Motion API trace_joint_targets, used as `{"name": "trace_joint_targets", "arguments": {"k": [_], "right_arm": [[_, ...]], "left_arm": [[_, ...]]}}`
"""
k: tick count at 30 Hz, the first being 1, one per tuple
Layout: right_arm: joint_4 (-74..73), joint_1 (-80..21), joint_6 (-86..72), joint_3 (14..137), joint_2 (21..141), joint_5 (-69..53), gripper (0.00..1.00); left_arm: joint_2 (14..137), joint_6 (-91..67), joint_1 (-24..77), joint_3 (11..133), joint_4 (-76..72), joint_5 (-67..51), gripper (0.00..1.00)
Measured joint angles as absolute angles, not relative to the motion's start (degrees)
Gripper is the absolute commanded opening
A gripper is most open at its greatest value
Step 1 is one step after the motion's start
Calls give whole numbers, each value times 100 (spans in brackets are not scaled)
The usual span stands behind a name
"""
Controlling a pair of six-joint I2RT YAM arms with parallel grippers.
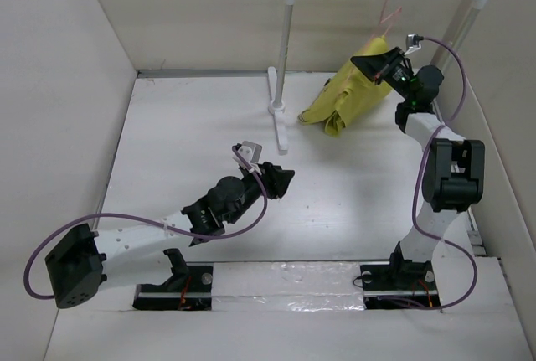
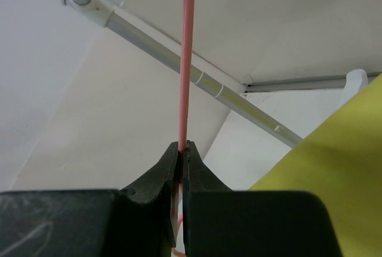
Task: Place the trousers on the hanger
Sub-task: Place the hanger at the clothesline.
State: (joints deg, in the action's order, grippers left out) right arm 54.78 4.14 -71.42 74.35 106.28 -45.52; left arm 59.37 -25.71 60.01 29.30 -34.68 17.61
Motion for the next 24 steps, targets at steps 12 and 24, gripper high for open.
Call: {"name": "trace_joint_targets", "arguments": {"k": [12, 24], "right_arm": [[6466, 757, -7072, 6845, 10392, -4547, 83], [4827, 832, -5063, 5977, 8825, -3850, 100]], "left_arm": [[6001, -2408, 6001, 3192, -3339, 2036, 44], [5999, -2206, 6001, 3505, -3262, 2410, 47]]}}
